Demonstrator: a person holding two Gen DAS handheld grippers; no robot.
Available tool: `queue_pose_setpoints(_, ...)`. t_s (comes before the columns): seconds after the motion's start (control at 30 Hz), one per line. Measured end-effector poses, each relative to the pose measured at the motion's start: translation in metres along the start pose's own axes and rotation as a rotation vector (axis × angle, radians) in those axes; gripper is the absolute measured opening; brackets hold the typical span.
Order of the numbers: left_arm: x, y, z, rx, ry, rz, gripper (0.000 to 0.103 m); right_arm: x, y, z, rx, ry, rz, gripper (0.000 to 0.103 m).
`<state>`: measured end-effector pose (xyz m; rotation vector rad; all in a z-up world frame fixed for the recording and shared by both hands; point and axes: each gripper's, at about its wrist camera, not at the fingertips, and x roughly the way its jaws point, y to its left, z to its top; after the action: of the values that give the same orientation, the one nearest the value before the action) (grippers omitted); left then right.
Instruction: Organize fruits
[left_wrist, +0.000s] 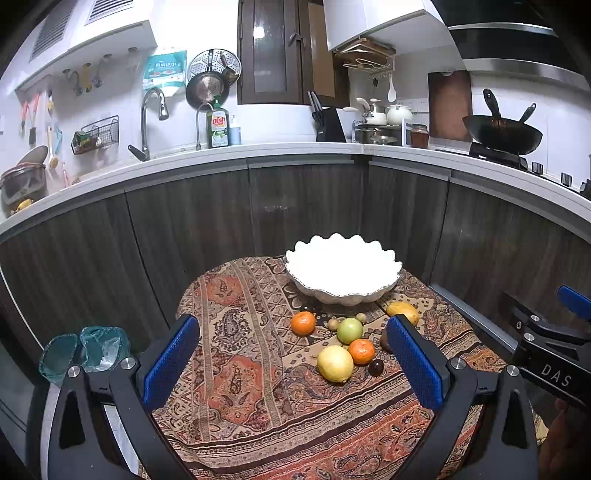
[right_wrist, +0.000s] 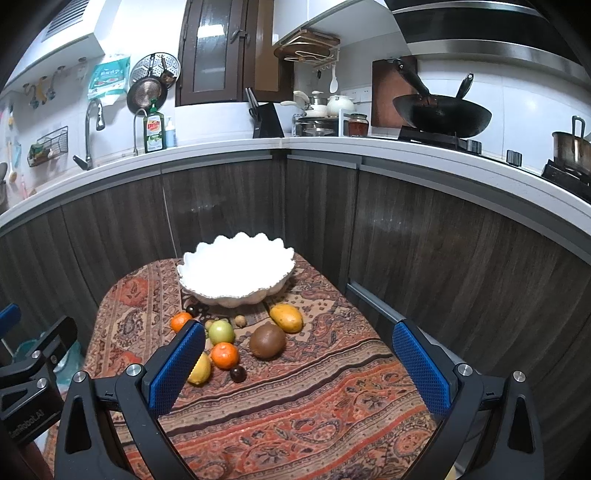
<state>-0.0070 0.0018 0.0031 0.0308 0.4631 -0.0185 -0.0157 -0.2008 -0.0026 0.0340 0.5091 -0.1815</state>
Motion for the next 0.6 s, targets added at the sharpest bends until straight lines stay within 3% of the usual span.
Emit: queue_pose_setpoints(0.6,0.0029,-0.0026,-0.0024,0.005,0.009,-0.005,0.103,0.0014,-0.0033,0.0010,0.008,0.004,0.010,0.103)
